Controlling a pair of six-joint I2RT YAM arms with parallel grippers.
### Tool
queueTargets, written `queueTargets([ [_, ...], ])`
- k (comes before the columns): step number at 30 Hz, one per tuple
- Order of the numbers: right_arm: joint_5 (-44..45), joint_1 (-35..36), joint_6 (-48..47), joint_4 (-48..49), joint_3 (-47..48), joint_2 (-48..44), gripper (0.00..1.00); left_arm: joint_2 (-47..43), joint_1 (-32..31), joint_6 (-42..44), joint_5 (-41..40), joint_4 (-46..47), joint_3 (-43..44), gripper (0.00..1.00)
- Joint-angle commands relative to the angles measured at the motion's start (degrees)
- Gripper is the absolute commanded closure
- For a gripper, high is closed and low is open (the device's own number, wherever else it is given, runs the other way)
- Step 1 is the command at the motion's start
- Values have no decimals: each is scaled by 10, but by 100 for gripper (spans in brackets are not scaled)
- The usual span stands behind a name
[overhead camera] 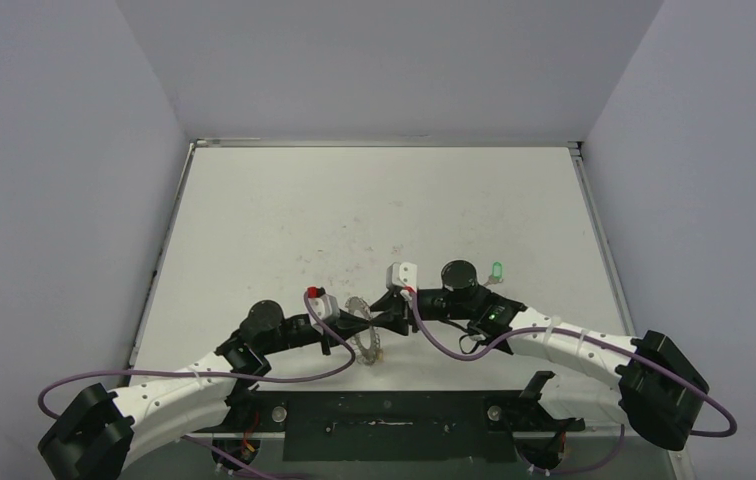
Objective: Put the keys on the keyring
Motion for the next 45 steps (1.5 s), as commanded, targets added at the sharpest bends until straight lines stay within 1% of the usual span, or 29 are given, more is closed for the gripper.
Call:
queueTargets([
  [1, -25, 10, -53, -42, 39, 8, 71, -7, -3, 8, 15, -7, 31, 100],
  [6, -27, 19, -125, -142, 76, 21, 71, -5, -4, 10, 18, -16, 37, 100],
  [9, -24, 21, -155, -185, 91, 25, 71, -4, -4, 12, 18, -23, 41, 100],
  [12, -19, 23, -181, -229, 105, 28, 77, -3, -3, 16, 18, -31, 47, 100],
  [14, -18, 25, -196, -250, 112, 32, 77, -2, -4, 18, 20, -32, 50, 100],
  [20, -5, 36, -217, -275, 125, 44, 75, 9, -4, 20, 29, -33, 61, 100],
  [27, 13, 49, -227, -282, 141, 53, 72, 16, -5, 20, 37, -37, 67, 100],
  [29, 14, 50, -228, -285, 144, 55, 75, 15, -5, 20, 36, -39, 68, 100],
  [31, 12, 51, -231, -290, 148, 56, 83, 14, -6, 20, 35, -41, 68, 100],
  [32, 12, 51, -231, -293, 149, 56, 84, 13, -5, 20, 35, -42, 68, 100],
  [39, 32, 56, -227, -297, 151, 51, 83, 13, -6, 20, 37, -49, 71, 100],
  [40, 34, 56, -227, -301, 153, 52, 85, 14, -5, 20, 37, -49, 71, 100],
  [42, 33, 56, -229, -307, 157, 56, 93, 16, -5, 20, 37, -49, 72, 100],
  [43, 32, 56, -229, -308, 160, 57, 99, 17, -5, 20, 37, -49, 72, 100],
  [45, 30, 57, -226, -309, 163, 61, 100, 16, -6, 20, 37, -50, 71, 100],
])
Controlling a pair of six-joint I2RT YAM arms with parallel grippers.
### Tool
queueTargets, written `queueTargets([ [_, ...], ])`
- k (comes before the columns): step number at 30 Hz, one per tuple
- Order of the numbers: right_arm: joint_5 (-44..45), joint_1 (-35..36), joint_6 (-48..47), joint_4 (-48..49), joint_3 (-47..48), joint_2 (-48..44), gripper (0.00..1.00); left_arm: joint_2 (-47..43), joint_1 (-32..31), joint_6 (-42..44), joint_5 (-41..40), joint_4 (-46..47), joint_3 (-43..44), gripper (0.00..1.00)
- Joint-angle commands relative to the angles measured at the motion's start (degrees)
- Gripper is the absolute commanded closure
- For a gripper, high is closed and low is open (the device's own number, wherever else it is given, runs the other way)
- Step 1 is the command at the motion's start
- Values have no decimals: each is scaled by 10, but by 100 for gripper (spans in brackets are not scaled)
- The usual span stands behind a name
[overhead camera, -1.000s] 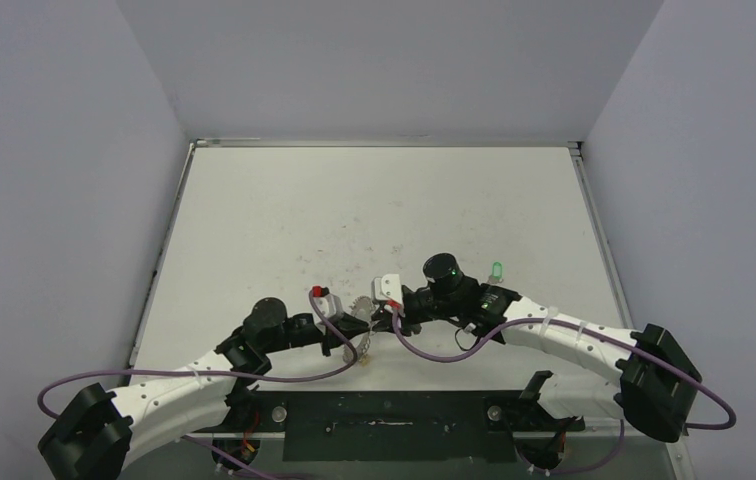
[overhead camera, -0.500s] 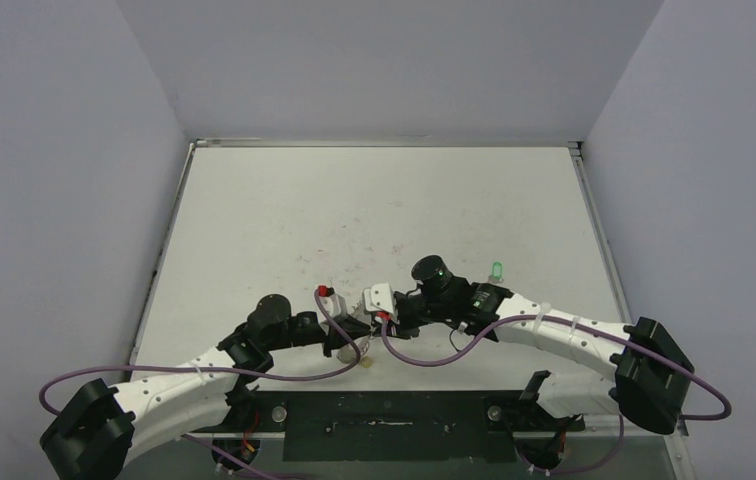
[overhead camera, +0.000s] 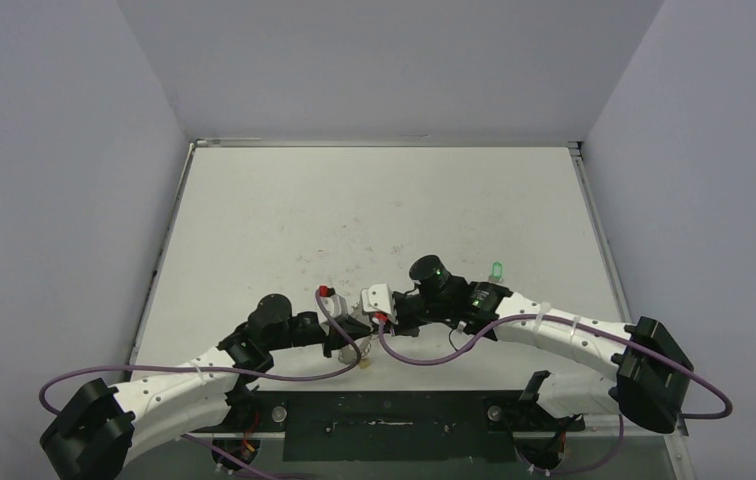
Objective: Put the keys on the keyring
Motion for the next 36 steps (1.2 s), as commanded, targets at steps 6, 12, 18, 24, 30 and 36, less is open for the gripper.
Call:
queueTargets([
  [6, -8, 3, 27, 25, 18, 1, 100, -28, -2, 5, -18, 31, 21, 98],
  [12, -11, -4, 93, 152, -51, -52, 100, -72, -3, 24, -39, 74, -29, 66],
  [18, -4, -9, 143, 244, -97, -82, 100, -73, -4, 30, -30, 117, -60, 65],
  [24, -6, -10, 177, 301, -114, -89, 100, -65, -6, 35, -15, 135, -65, 65],
  [30, 1, -11, 194, 332, -121, -87, 100, -67, -11, 37, -6, 140, -61, 63],
  [36, -1, -11, 198, 337, -121, -87, 100, -71, -13, 36, -17, 139, -60, 67],
])
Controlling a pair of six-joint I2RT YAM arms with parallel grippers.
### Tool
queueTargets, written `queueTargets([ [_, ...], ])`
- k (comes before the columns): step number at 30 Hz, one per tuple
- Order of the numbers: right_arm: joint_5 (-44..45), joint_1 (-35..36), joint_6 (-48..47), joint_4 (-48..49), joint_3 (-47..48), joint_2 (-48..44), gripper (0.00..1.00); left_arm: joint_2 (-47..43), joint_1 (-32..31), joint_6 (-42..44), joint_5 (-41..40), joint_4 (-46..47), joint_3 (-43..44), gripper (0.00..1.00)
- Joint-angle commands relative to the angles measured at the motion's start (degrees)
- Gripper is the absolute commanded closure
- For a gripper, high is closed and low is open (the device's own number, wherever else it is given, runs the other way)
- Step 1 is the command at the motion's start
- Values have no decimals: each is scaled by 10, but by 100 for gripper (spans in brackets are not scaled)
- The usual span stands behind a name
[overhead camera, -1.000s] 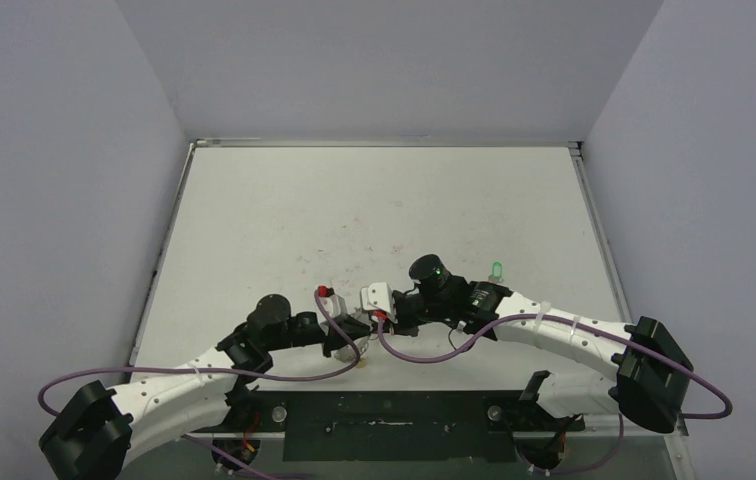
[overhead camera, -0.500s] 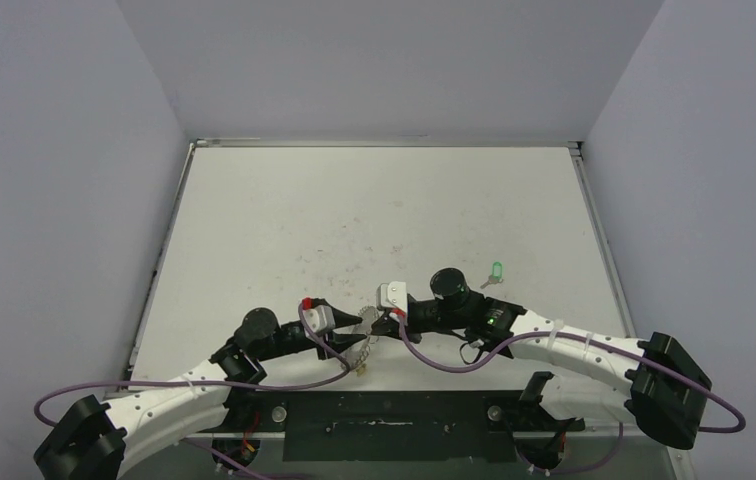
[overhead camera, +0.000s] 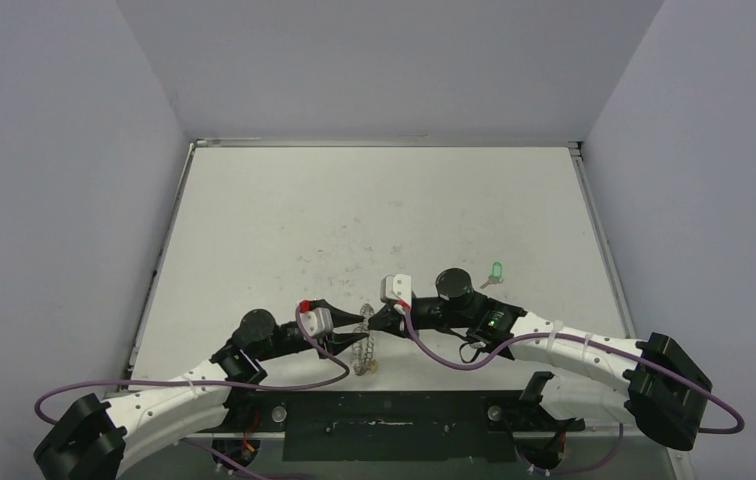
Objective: Put the keys on the keyring
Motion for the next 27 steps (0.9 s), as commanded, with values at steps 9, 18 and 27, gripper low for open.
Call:
queueTargets([
  [9, -15, -3, 17, 81, 5, -11, 100, 11, -8, -9, 9, 45, 21, 82],
  [18, -22, -2, 15, 78, 8, -6, 100, 10, -9, -18, -1, 53, 30, 78],
  [27, -26, -1, 10, 64, 12, -7, 100, 14, -9, -21, -10, 58, 32, 80],
])
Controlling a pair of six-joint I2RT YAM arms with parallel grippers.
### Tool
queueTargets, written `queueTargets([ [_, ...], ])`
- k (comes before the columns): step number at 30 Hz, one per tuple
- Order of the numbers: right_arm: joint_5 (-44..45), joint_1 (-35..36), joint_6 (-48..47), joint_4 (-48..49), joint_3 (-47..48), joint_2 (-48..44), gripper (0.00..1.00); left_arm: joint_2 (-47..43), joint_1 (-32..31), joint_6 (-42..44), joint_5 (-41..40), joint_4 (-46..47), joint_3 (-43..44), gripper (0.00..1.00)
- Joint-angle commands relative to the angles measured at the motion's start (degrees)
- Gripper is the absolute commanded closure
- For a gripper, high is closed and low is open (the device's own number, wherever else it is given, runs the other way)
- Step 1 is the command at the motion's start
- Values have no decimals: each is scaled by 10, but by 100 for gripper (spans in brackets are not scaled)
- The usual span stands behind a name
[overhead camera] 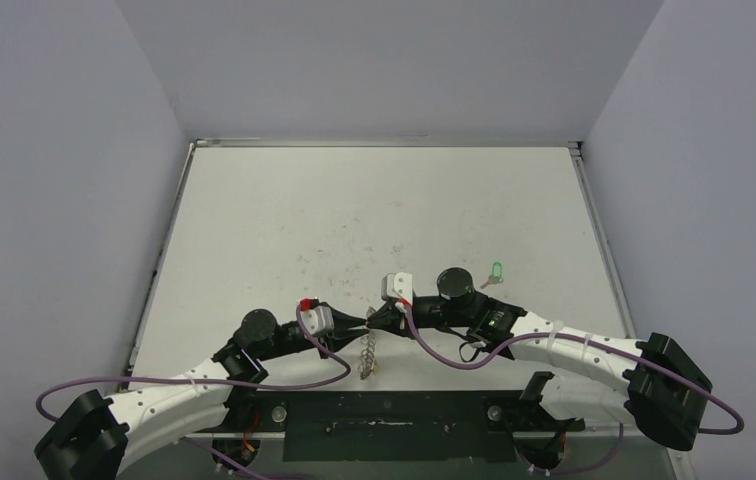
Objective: Put the keys on the keyring
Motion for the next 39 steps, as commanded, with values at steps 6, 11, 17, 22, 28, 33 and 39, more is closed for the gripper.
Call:
queueTargets([
  [6, -25, 2, -3, 41, 13, -7, 100, 0, -4, -8, -9, 43, 34, 100],
  [11, -26, 1, -4, 36, 12, -9, 100, -3, -4, -27, -13, 43, 34, 100],
  [17, -26, 2, -5, 32, 12, -12, 100, 1, -3, -33, -19, 46, 37, 75],
  [22, -26, 1, -5, 31, 14, -12, 100, 13, -3, -30, -15, 38, 44, 77],
  [28, -26, 1, -4, 31, 14, -14, 100, 32, -3, -22, 0, 28, 51, 100],
  [33, -24, 1, -4, 29, 14, -17, 100, 32, -3, -17, 2, 16, 55, 100],
  [39, -17, 0, 2, 31, 15, -21, 100, 10, -3, -14, -7, -18, 55, 100],
])
